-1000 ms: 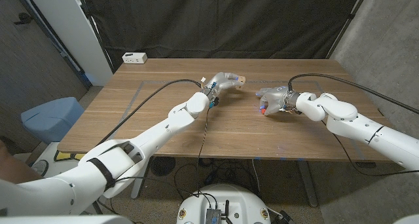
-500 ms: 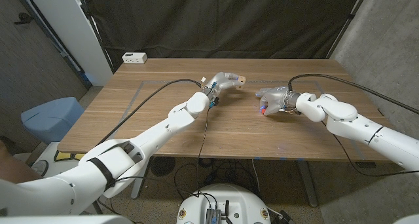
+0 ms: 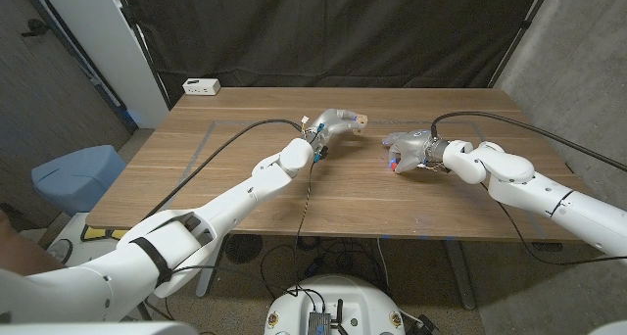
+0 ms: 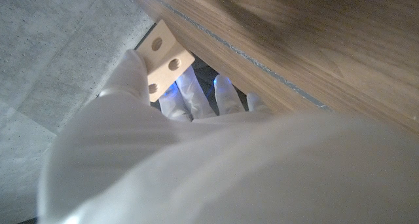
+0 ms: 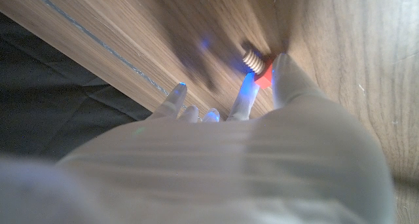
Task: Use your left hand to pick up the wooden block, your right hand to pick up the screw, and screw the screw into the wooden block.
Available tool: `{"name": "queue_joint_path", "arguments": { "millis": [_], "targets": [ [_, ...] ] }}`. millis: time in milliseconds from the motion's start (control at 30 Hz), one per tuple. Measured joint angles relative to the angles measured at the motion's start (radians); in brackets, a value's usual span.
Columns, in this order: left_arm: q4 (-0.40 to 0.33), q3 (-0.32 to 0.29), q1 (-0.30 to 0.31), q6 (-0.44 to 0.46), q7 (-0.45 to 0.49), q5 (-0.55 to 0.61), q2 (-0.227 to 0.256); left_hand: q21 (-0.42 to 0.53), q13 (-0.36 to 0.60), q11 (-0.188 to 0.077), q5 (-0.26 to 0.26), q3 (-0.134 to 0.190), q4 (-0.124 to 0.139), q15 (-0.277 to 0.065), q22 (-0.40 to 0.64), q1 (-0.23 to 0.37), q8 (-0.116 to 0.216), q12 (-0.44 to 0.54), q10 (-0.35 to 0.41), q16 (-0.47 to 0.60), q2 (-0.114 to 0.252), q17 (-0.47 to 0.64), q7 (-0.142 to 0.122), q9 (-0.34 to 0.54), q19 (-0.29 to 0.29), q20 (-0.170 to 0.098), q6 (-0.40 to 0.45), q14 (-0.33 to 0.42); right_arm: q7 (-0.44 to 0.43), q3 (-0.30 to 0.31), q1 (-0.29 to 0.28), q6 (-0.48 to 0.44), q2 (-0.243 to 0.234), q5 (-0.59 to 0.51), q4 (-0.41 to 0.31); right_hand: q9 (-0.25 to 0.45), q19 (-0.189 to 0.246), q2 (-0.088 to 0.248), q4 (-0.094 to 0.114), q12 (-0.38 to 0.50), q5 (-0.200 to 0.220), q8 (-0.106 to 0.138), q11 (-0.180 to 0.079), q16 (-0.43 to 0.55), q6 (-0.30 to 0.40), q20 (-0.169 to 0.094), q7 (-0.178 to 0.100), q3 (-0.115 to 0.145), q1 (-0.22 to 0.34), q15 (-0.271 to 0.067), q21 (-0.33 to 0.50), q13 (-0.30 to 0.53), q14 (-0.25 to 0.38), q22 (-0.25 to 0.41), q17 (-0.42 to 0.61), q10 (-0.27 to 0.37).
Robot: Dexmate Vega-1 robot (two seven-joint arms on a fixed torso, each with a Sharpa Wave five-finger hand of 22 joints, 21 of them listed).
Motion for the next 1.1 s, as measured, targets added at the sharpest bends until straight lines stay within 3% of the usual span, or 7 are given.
{"name": "queue_joint_path", "arguments": {
  "millis": [1100],
  "targets": [
    [0.008, 0.009, -0.007, 0.0, -0.006, 0.006, -0.007, 0.0, 0.0, 0.0, 0.001, -0.004, 0.004, 0.0, 0.0, -0.007, -0.003, -0.004, 0.0, 0.0, 0.007, -0.002, 0.0, 0.0, 0.0, 0.0, 0.0, 0.0, -0.04, 0.021, -0.025, -0.002, -0.015, 0.012, -0.014, 0.028, 0.033, 0.005, 0.004, 0.0, 0.005, 0.046, 0.009, 0.0, 0.027, -0.033, 0.024, 0.003, 0.005, -0.003, 0.008, 0.0, 0.022, 0.0, 0.005, 0.027]
  ]
}}
